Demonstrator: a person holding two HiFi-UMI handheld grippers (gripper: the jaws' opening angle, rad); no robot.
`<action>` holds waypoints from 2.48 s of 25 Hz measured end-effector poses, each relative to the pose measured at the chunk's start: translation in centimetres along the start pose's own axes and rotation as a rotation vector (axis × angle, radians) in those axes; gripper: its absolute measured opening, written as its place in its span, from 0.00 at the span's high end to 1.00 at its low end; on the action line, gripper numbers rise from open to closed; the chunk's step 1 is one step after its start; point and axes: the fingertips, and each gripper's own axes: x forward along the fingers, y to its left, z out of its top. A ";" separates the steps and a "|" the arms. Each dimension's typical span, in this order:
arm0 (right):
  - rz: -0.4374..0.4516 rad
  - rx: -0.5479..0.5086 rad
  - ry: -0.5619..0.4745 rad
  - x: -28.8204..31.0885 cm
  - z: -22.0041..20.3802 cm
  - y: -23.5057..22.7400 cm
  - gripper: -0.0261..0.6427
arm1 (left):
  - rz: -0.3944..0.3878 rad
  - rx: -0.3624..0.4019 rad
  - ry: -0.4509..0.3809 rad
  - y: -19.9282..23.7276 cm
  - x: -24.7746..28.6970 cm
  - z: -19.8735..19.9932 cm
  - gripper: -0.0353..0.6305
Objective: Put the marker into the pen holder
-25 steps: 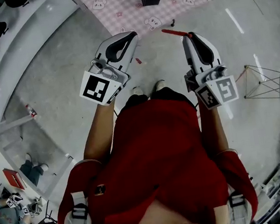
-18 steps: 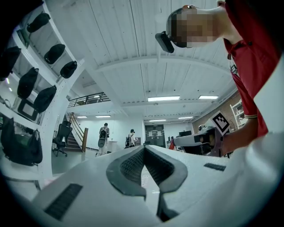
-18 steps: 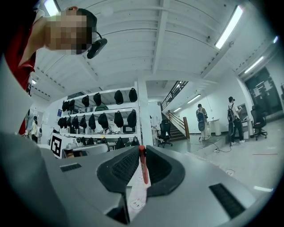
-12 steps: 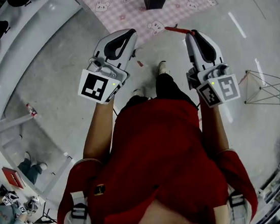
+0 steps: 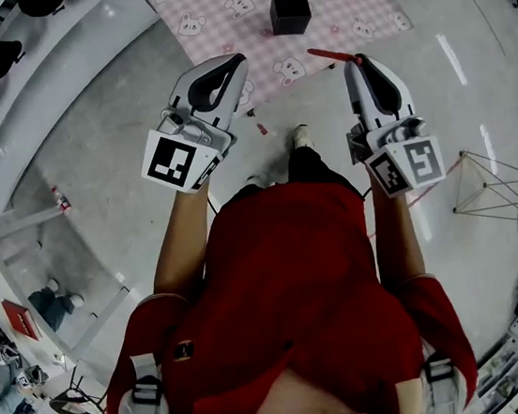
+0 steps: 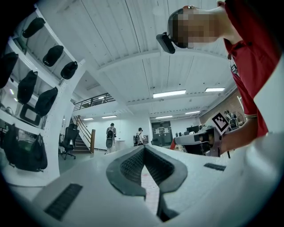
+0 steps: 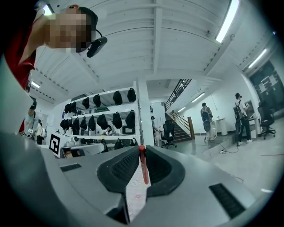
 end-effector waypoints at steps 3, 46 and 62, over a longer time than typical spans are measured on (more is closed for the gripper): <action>0.022 0.005 0.001 1.3 -0.1 -1.9 0.89 | 0.017 0.004 0.013 0.6 1.8 -0.7 0.94; 0.333 -0.102 0.246 15.5 -10.3 -16.3 0.89 | 0.292 -0.018 0.163 6.9 16.8 -7.5 0.94; 0.234 -0.099 0.321 16.7 -15.0 -15.3 0.89 | 0.222 -0.057 0.179 8.5 15.5 -8.6 0.94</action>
